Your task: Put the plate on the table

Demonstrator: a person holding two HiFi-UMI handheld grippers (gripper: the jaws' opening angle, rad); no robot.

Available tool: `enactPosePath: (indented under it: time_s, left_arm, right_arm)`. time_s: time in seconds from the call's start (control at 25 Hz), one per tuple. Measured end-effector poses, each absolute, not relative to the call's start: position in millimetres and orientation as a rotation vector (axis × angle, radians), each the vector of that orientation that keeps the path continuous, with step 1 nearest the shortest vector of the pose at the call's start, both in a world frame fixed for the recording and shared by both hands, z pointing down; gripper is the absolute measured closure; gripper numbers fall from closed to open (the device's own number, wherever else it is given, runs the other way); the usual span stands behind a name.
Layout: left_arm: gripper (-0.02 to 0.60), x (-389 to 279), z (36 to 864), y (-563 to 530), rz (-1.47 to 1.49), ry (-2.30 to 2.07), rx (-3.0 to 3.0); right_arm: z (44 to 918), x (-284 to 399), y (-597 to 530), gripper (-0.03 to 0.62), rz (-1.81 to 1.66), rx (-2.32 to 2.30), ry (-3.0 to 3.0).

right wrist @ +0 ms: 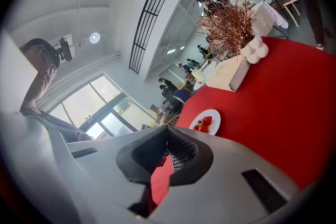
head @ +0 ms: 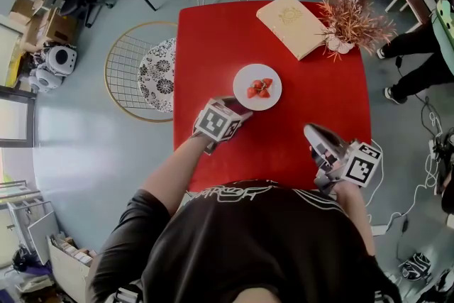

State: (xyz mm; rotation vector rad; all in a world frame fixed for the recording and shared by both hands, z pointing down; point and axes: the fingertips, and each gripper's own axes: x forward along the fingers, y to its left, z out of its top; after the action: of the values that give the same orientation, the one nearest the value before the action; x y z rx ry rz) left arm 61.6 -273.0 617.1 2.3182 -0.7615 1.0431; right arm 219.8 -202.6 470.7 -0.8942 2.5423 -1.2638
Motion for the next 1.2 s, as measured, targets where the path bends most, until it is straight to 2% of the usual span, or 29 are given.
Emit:
enactPosePath:
  time_s: [0.76,0.84,1.0,1.08,1.2]
  left_arm:
    - [0.373,53,600,-268,0.984,-0.811,2.339]
    - [0.404,50,587,-261,0.953,-0.809,2.367]
    - [0.545,44,545,-246,0.833,-0.794,2.443]
    - [0.572,43,521,-233,0.753,-0.756,2.483]
    - [0.574,40,486,-208,0.649,-0.689,2.541]
  right_arm:
    - [463,208,-176,0.586,-1.264,-0.941,2.542]
    - [459,202,-173,0.586,-1.254,-0.943,2.553]
    - [447,183,-167,0.586,-1.218,-0.941,2.576]
    - [438,169,-162,0.586,-1.18,-0.932,2.609]
    - [427,148,-152,0.586,-1.127,-0.932,2.655]
